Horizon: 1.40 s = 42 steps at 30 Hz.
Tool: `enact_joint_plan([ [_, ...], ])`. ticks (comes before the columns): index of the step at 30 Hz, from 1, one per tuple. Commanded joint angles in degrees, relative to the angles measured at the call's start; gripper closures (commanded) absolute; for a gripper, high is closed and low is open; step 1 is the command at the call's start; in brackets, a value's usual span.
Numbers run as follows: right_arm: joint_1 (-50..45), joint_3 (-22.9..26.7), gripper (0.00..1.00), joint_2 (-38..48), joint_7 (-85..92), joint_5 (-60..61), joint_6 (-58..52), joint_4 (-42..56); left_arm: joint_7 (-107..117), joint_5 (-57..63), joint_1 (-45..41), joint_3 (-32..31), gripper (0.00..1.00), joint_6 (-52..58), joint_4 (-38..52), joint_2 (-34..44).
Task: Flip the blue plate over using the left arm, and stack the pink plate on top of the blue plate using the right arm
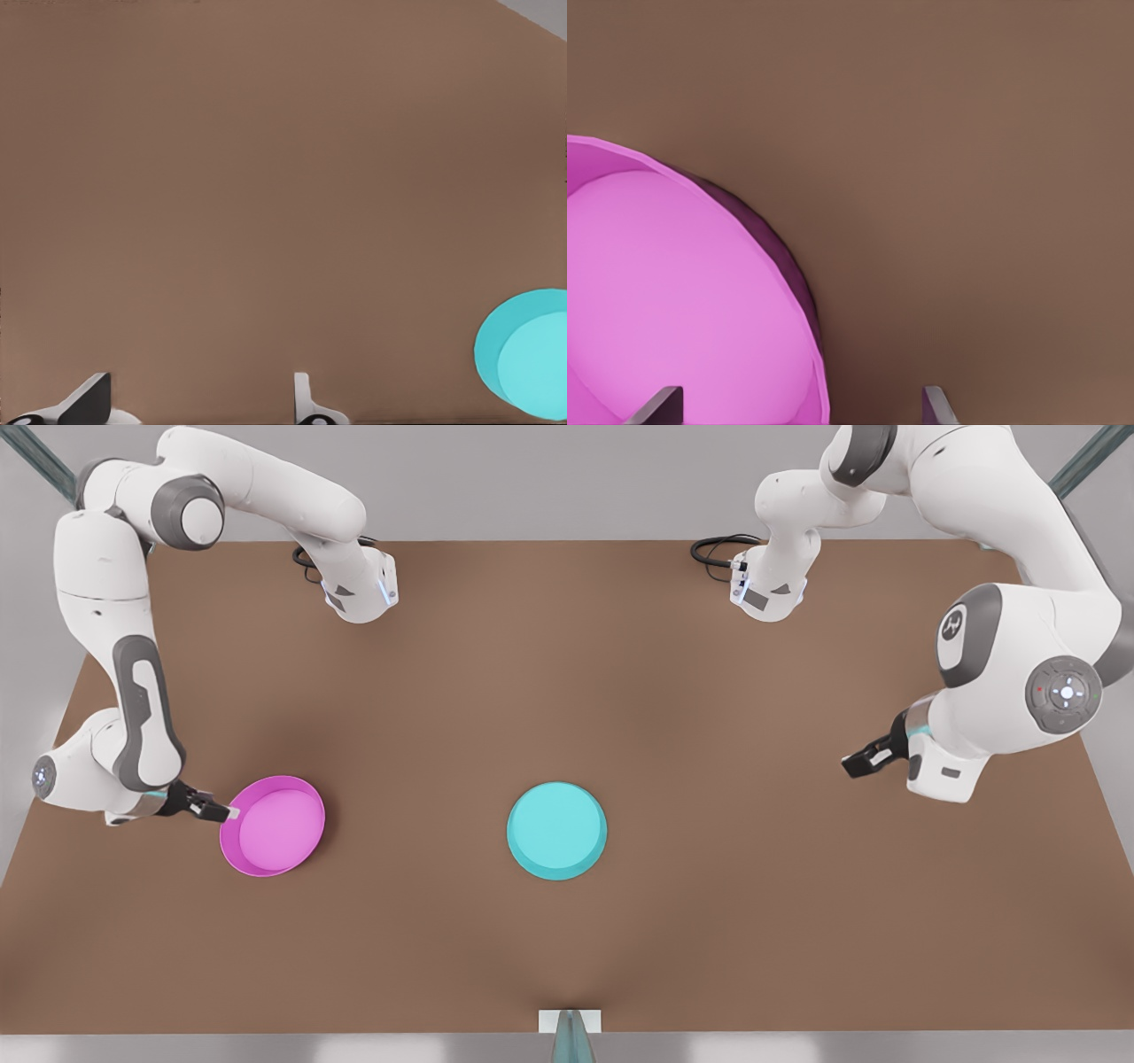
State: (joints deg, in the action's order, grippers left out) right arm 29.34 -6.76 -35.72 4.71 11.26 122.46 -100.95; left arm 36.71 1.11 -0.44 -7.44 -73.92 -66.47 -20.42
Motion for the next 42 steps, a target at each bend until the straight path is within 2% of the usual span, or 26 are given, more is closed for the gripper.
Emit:
enact_joint_plan([
  [1, -0.2, 0.0, 0.0, -0.8, 9.1, 0.7, 5.3, -0.1, -21.8, -0.1, 0.0, 0.0, 0.0, 1.5, 0.1, 0.1],
  [22, -1.5, -0.2, 0.0, -2.2, 8.6, 2.0, 7.2, -2.3, -21.7, 0.0, -0.1, 0.0, 0.0, 1.4, 0.1, 0.2],
  [23, -1.5, -0.1, 0.13, -2.3, 8.8, 2.0, 7.2, -2.3, -21.7, 0.0, -0.1, 0.0, 0.0, 1.4, 0.1, 0.2],
  [24, -1.6, -0.1, 0.32, -2.3, 9.2, 2.0, 7.1, -2.2, -21.9, 0.1, -0.1, 0.0, 0.0, 1.4, 0.1, 0.3],
  [26, -1.6, -0.1, 0.55, -2.3, 10.5, 2.0, 7.2, -2.2, -21.7, 0.1, -0.1, 0.0, 0.0, 1.4, 0.1, 0.3],
  [27, -1.6, -0.1, 0.66, -2.3, 10.7, 2.0, 7.1, -2.3, -21.6, 0.1, -0.1, 0.0, 0.0, 1.4, 0.1, 0.3],
  [29, -1.5, -0.1, 0.75, -2.3, 11.3, 1.9, 6.8, -2.1, -21.6, 0.1, -0.1, 0.0, 0.0, 1.4, 0.1, 0.4],
  [30, -1.1, -0.1, 0.79, -2.2, 12.1, 1.9, 5.3, -1.8, -21.5, 0.1, -0.1, 0.0, 0.0, 1.4, 0.1, 0.5],
  [35, -1.0, -0.3, 0.79, -1.8, 12.1, 1.9, 4.7, -1.8, -21.5, 0.1, -0.1, 0.0, 0.0, 1.4, 0.1, 0.5],
  [38, -1.7, -1.1, 0.79, -1.1, 11.9, 2.0, 0.4, 0.0, -21.4, 0.1, -0.1, 0.0, 0.0, 1.4, 0.1, 0.5],
  [42, -2.3, -5.6, 0.79, 1.1, 11.9, 5.5, -6.3, 1.4, -21.4, 0.1, -0.2, -0.1, 0.0, 1.4, 0.1, 0.5],
])
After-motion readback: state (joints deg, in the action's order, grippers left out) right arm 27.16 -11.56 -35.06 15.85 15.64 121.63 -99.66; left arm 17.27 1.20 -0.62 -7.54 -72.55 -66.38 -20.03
